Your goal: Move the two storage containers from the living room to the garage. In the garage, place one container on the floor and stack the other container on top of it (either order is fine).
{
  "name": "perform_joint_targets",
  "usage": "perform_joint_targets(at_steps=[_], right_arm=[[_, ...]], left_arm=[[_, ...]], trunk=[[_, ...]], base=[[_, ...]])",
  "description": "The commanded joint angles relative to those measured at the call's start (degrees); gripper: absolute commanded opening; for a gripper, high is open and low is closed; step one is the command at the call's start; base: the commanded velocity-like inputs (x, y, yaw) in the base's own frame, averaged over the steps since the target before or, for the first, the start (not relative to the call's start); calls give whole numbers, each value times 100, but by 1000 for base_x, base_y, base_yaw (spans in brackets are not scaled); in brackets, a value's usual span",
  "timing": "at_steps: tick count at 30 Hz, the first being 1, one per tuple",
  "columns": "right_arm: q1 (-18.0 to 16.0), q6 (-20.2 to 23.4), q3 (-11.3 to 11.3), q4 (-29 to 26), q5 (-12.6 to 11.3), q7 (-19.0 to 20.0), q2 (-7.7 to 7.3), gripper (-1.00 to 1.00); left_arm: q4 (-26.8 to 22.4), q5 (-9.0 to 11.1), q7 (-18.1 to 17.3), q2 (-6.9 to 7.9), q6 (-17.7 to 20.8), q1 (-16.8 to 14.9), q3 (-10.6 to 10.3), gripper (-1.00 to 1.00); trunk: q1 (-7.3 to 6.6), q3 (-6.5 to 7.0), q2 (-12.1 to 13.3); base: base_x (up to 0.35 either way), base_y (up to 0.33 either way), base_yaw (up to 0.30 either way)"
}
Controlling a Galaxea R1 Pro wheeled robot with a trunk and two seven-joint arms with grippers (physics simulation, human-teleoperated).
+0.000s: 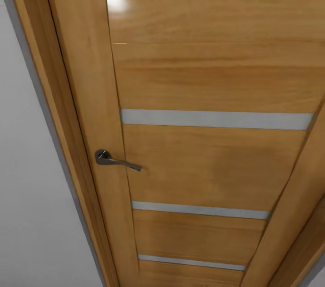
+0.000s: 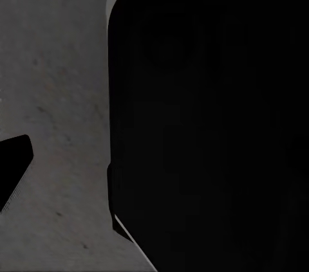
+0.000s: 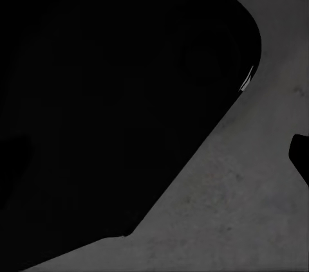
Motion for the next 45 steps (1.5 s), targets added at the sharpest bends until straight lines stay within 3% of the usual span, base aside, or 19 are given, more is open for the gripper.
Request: perform_joint_targets(at_steps=[1, 19, 45], right_arm=[[-1, -14, 9, -1, -4, 1, 0, 100], [-1, -14, 9, -1, 3, 1, 0, 100], [-1, -14, 13, -1, 5, 1, 0, 100]], left_arm=[[-1, 11, 6, 0, -7, -1, 3, 100], [-1, 11, 8, 0, -7, -1, 4, 100], [-1, 11, 12, 14, -7, -1, 8, 100]], trunk=[[0, -4, -2], [0, -4, -2], [0, -4, -2]], base=[[1, 0, -240], [0, 0, -206], [-51, -19, -7]])
